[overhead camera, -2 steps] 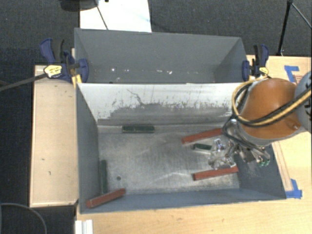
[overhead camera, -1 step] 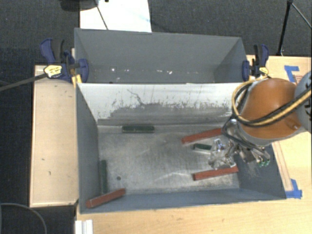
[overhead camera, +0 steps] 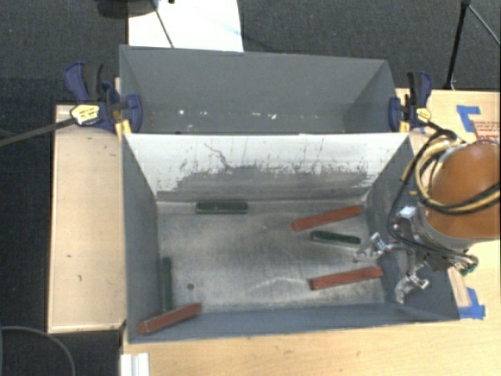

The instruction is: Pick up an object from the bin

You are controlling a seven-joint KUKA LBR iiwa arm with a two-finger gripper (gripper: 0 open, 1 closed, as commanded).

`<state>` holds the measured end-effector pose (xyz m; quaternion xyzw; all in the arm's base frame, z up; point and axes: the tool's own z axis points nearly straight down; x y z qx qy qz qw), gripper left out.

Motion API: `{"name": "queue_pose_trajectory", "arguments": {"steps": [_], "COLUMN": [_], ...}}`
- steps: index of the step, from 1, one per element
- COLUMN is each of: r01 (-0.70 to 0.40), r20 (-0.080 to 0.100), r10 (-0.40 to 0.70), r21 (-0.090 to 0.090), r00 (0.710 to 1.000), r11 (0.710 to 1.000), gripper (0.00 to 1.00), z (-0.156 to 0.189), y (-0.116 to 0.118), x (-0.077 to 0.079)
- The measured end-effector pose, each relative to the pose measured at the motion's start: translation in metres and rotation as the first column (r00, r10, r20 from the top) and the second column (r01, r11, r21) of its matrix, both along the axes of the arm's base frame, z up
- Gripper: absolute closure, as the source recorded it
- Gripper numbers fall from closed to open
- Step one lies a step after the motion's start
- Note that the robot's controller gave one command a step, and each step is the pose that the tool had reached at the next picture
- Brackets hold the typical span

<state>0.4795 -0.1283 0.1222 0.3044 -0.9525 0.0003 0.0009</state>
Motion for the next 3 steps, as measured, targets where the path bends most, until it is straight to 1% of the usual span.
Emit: {"name": "queue_pose_trajectory", "arguments": {"steps": [1,2,3], "r01": [-0.004,0.076,0.076], "r20": [0.001,0.018,0.018], "r10": [0.004,-0.076,-0.076], "r21": [0.002,0.003,0.003], "r00": [1.0,0.997,0.997], "r11": [1.0,0.997,0.997], "gripper": [0.0,1.0,1.0], "z": [0.0,-0.048,-0.048], "y": [0.002,0.02,0.02], "x": [0.0,0.005,0.005]}}
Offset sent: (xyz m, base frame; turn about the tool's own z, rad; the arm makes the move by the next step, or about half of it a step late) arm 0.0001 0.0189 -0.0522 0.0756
